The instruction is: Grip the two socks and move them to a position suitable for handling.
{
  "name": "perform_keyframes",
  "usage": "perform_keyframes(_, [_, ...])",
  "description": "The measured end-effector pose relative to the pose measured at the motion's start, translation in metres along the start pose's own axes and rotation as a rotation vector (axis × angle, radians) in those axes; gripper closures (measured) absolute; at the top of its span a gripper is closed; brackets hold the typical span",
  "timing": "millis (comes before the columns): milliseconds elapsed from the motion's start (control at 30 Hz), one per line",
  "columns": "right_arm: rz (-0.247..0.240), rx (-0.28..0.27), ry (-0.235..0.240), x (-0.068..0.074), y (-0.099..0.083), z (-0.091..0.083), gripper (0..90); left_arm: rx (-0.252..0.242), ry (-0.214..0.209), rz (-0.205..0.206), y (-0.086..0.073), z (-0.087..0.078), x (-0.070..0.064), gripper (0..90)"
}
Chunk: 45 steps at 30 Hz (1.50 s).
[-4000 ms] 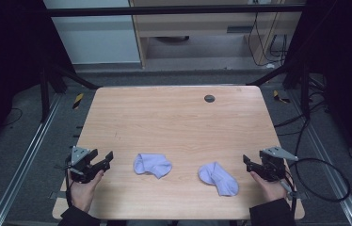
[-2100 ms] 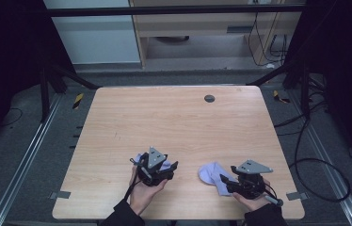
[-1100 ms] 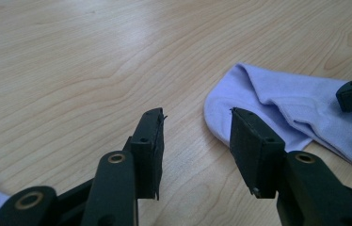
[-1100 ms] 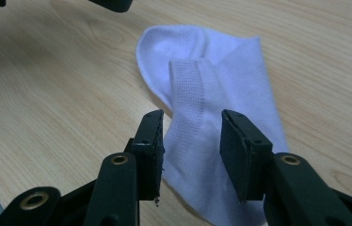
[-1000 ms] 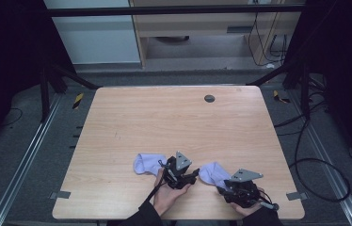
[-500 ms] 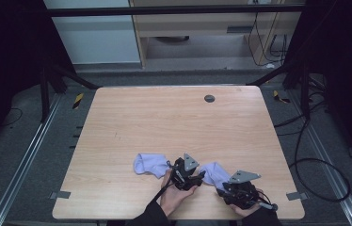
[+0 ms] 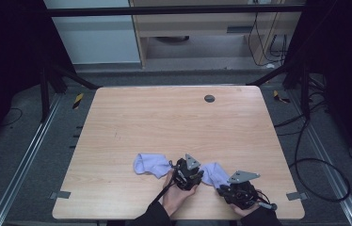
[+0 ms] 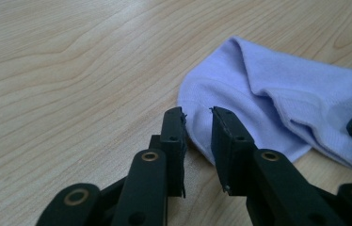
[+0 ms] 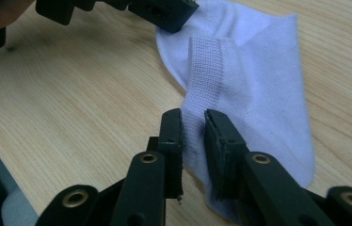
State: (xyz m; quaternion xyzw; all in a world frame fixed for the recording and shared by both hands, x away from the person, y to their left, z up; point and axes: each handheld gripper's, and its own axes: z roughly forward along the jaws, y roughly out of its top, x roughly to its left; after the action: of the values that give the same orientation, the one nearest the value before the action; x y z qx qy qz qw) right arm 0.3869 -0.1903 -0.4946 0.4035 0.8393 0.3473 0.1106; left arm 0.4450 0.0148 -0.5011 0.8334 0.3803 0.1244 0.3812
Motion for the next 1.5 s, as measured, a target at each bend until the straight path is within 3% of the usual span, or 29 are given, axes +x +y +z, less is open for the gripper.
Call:
perform_keyframes(367, [0.01,-0.009,0.026,-0.001,0.001,-0.001,84.9,0.002,0.017,0.011,0.001,0.001,-0.003,86.6])
perform_keyframes(600, [0.028,-0.111,0.002,-0.003,0.006,-0.013,85.0,0.009,0.019,0.027,0.002,0.001,-0.004,88.6])
perform_keyframes(733, [0.045,-0.18,-0.029,-0.007,0.008,-0.019,84.9,0.01,0.019,0.037,0.002,0.001,-0.006,88.8])
perform_keyframes(867, [0.094,-0.235,-0.067,-0.013,0.009,-0.025,84.8,0.011,0.019,0.05,0.002,0.001,-0.007,88.8])
perform_keyframes(1033, [0.131,-0.269,-0.12,-0.021,0.01,-0.028,84.7,0.009,0.011,0.06,0.002,0.0,-0.008,88.9])
perform_keyframes(1300, [0.2,-0.249,-0.224,-0.041,0.01,-0.025,84.3,0.012,0.005,0.072,0.002,-0.001,-0.007,89.0])
perform_keyframes(1500, [0.218,-0.223,-0.289,-0.053,0.008,-0.023,83.7,0.012,0.002,0.075,0.002,-0.001,-0.008,89.0])
